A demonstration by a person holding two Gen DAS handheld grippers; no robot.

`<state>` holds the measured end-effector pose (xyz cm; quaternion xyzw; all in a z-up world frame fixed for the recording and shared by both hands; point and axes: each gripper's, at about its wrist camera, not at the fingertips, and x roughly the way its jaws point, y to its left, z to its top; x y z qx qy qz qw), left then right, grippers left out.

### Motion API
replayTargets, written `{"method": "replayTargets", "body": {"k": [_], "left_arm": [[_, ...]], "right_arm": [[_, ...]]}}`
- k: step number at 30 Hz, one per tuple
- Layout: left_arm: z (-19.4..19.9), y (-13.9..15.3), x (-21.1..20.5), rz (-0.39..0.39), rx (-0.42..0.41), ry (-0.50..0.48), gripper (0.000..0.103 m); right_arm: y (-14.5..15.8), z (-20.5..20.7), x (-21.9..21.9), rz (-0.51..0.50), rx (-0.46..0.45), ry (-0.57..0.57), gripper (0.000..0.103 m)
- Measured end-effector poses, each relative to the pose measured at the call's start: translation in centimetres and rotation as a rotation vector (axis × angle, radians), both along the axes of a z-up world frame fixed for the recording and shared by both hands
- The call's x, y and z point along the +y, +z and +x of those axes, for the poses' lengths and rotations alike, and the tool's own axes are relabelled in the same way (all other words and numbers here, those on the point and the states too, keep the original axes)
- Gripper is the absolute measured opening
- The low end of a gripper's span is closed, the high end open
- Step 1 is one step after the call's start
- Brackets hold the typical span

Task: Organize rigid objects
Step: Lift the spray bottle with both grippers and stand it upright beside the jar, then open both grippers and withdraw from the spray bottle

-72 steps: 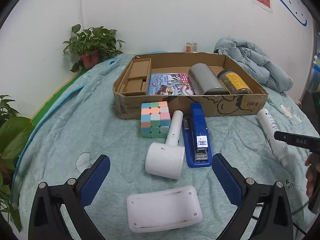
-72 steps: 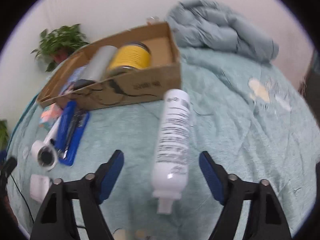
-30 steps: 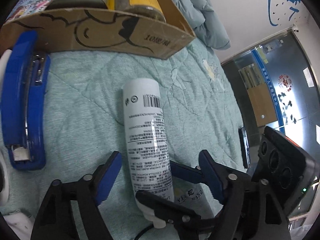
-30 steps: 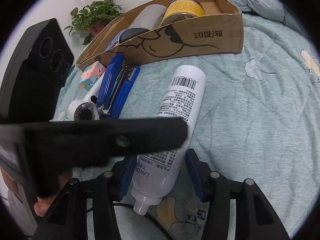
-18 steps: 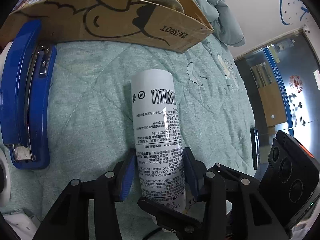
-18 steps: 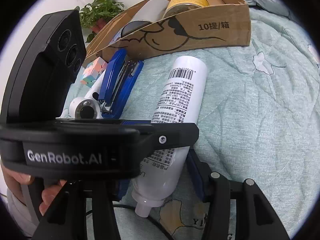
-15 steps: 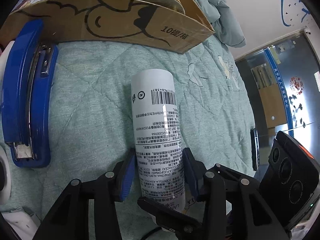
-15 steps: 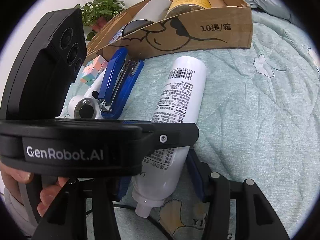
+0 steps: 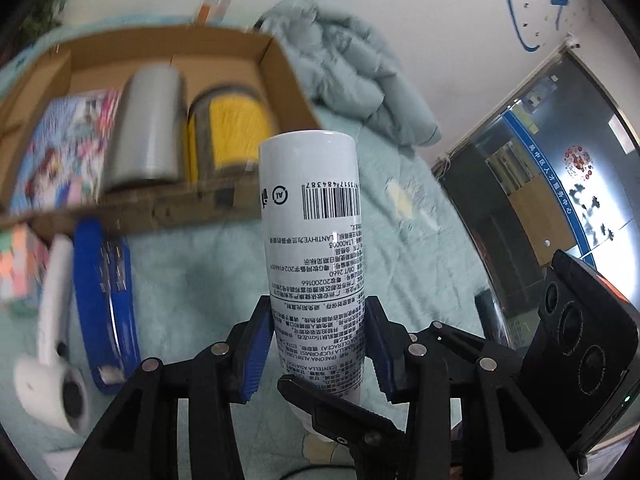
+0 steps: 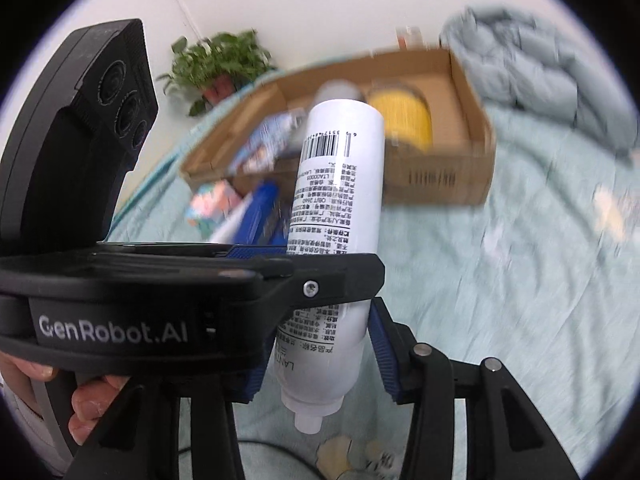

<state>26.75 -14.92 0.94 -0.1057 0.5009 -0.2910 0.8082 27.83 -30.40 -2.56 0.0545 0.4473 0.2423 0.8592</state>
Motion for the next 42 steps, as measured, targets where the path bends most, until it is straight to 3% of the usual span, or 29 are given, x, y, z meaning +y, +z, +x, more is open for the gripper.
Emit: {"method": "replayTargets", "body": {"k": [9,16,20,27,36,42], "left_arm": [[6.6,10.4,-1.8,-0.002,-0.187,-0.010,0.041],[14.8,14.3,-3.9,-0.023,-0.148,-0.029,0.041],[19.1,12.8,-5.0,-0.010,-0.074,-0.026,0.041],[24.0,5.9,-6.3,-0.003,0.098,-0.023,0.041],[25.8,-1.8,-8.8,0.050,0.230,-0.041,0.041],[26.0,-3.1,-9.3,0.067,0.255,-0.055,0.043]], "right_arm": [[8.1,6.8,-0.1,-0.029,-0.155,0.002,0.044],[12.2,13.9,-1.8,-0.045,-0.173,-0.019,0.044],[11.7,17.0,-2.6,-0.066,-0.121,-0.016,0.043],[6.5,19.5,-3.3,-0.091,0.004,-0.020,0.043],[0.3,21.2,-4.0,-0.139,0.117,-0.043,0.043],[-1.1,21.1,-4.5,-0.133,0.162,-0.081,0.043]]}}
